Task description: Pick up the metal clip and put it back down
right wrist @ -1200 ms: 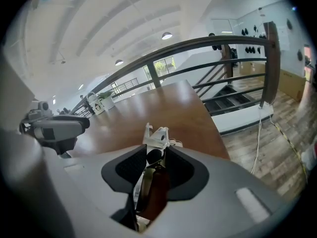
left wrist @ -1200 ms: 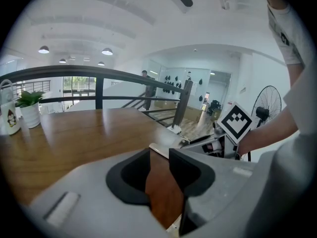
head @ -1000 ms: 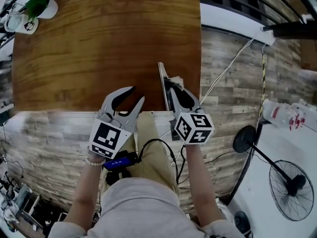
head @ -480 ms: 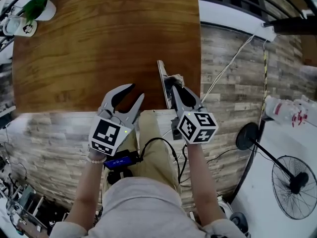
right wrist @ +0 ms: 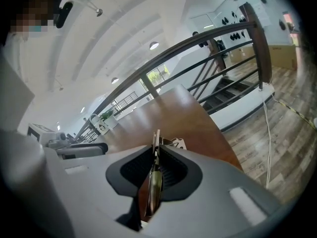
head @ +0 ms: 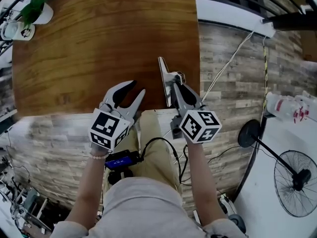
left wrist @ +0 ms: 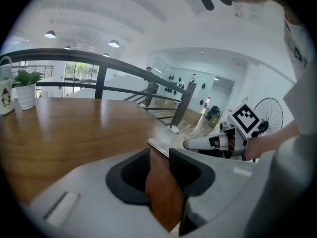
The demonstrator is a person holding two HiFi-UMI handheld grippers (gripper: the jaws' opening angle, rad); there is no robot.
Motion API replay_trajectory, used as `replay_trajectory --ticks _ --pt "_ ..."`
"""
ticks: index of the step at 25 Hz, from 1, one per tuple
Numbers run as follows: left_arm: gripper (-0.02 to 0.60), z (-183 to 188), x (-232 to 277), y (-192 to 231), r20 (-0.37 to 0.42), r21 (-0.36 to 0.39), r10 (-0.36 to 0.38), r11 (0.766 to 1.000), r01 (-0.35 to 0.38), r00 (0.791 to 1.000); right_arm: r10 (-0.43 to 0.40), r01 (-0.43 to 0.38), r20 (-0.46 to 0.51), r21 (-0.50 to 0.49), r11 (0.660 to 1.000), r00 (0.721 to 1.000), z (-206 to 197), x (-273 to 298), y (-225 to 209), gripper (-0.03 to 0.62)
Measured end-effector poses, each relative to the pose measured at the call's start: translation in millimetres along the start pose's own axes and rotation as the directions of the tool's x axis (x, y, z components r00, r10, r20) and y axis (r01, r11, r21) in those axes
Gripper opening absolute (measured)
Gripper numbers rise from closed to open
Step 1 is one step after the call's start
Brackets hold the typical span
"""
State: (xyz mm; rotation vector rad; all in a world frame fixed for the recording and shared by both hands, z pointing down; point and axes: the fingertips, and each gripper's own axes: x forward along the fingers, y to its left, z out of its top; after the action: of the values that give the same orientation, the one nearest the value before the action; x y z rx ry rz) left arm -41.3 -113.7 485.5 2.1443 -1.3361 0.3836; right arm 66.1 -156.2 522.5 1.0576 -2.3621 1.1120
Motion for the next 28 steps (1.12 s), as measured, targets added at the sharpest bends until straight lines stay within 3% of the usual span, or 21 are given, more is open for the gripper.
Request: replay_trajectory --ticks 11,16,21,28 --pt "0.112 -1 5 0 -0.021 -0.018 -0.037 0.999 0.036 0.999 0.037 -0.037 0.052 0.003 0.999 0.998 15 -6 15 0.063" --pt "0.117 3 8 -2 -0.003 -0.095 -0.080 0.992 0.080 0.997 0.063 -0.064 0.079 0.002 0.998 0.995 24 -15 25 0.061" --pt "0.125 10 19 -1 0.037 -0.222 -0.121 0.967 0.126 0.992 0.084 -0.084 0.100 -0.008 0.996 0.991 31 -24 31 0.061" --pt "0.161 13 33 -8 0.084 -0.370 -0.204 0.903 0.220 0.975 0.123 -0.122 0.115 -0.018 0.992 0.986 36 -30 39 0.061"
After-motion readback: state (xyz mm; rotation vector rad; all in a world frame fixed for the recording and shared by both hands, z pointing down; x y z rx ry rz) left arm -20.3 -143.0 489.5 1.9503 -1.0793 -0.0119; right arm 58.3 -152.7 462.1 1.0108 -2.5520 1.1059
